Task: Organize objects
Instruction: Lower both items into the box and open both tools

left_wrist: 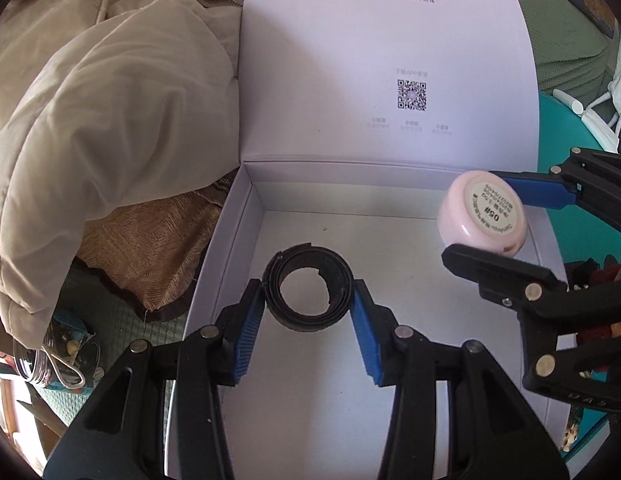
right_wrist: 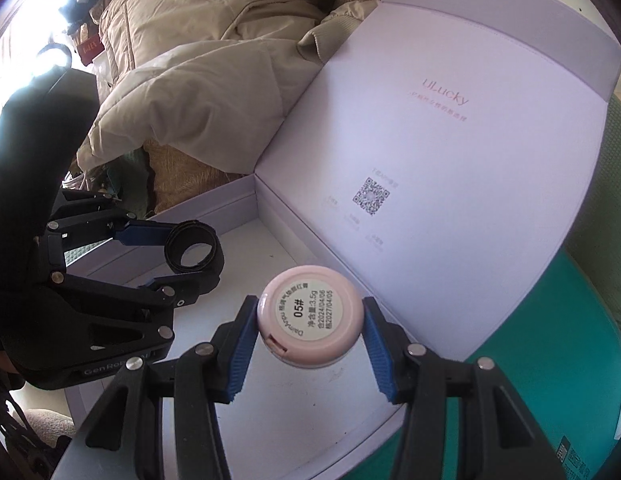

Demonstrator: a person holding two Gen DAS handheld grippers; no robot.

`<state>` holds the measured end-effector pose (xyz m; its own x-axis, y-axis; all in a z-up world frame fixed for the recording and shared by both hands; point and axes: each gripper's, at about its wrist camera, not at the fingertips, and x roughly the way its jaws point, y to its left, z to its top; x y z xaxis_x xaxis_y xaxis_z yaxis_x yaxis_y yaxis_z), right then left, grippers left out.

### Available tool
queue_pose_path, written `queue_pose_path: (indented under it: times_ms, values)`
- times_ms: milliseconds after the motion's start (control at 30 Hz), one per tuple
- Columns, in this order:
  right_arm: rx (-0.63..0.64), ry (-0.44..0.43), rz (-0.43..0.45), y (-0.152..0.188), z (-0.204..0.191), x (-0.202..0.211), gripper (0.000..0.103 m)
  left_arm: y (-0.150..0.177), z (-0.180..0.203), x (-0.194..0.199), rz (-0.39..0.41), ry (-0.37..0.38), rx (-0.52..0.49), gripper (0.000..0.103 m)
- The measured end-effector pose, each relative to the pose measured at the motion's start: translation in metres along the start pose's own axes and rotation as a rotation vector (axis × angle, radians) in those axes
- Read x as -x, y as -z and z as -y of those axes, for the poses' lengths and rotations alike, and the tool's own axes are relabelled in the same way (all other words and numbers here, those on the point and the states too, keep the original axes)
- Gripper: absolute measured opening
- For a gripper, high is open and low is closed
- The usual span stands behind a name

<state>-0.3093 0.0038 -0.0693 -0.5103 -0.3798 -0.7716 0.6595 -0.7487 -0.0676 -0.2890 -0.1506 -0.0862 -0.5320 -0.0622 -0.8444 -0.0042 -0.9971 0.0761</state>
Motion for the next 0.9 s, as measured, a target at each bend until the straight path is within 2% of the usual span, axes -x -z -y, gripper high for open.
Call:
queue_pose_path:
  times_ms: [267,633,767,900]
  values:
    - [-0.010,-0.015,-0.039,0.002,0.002,-0.017,0.051,-0.003,-0.002,-0.020,-0.042,0.018,-0.003,0.042]
    - [-0.028,-0.025,-0.079,0.005,0.005,-0.029,0.051,-0.004,0.000,-0.035,-0.081,0.003,-0.011,0.042]
    - [-0.023,-0.018,-0.091,0.006,0.005,-0.029,0.052,-0.003,-0.003,-0.040,-0.099,-0.008,0.010,0.052]
    - [-0.024,-0.003,-0.092,0.007,0.006,-0.027,0.054,-0.002,-0.004,-0.042,-0.102,-0.005,0.016,0.055]
